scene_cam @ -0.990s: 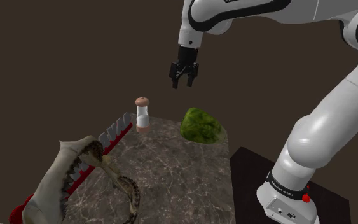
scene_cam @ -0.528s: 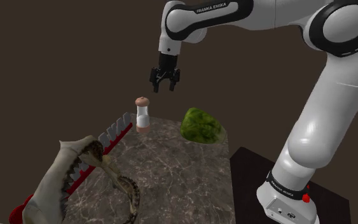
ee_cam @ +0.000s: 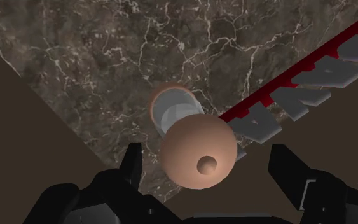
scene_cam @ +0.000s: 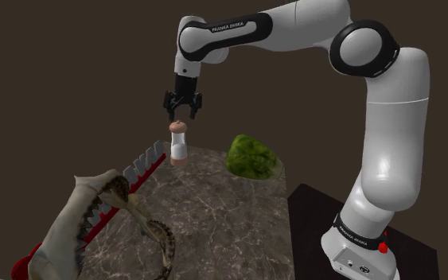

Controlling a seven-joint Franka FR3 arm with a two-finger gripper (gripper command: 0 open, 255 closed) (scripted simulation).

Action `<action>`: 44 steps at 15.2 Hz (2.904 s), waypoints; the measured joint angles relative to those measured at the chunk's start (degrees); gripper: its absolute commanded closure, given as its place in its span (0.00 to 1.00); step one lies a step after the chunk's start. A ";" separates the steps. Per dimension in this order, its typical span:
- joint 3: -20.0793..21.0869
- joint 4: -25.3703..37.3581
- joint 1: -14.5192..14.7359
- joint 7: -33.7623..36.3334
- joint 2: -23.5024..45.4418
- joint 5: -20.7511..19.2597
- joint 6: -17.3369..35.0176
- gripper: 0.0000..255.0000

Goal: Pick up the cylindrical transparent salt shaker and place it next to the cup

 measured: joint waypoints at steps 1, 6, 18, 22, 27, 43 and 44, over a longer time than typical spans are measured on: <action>0.01 0.03 0.09 0.08 0.55 -0.05 0.51 0.00; 0.03 -2.18 0.30 0.04 1.52 -0.11 3.71 0.00; 0.05 -2.87 0.43 0.09 1.96 -0.17 4.90 1.00; 0.05 -2.86 0.44 0.09 1.96 -0.17 4.91 1.00; 0.06 -1.83 0.38 0.19 1.54 -0.13 3.42 1.00; 0.17 10.37 0.59 1.57 1.49 -0.46 -8.73 1.00; 0.19 11.02 0.62 1.68 1.46 -0.47 -9.41 1.00</action>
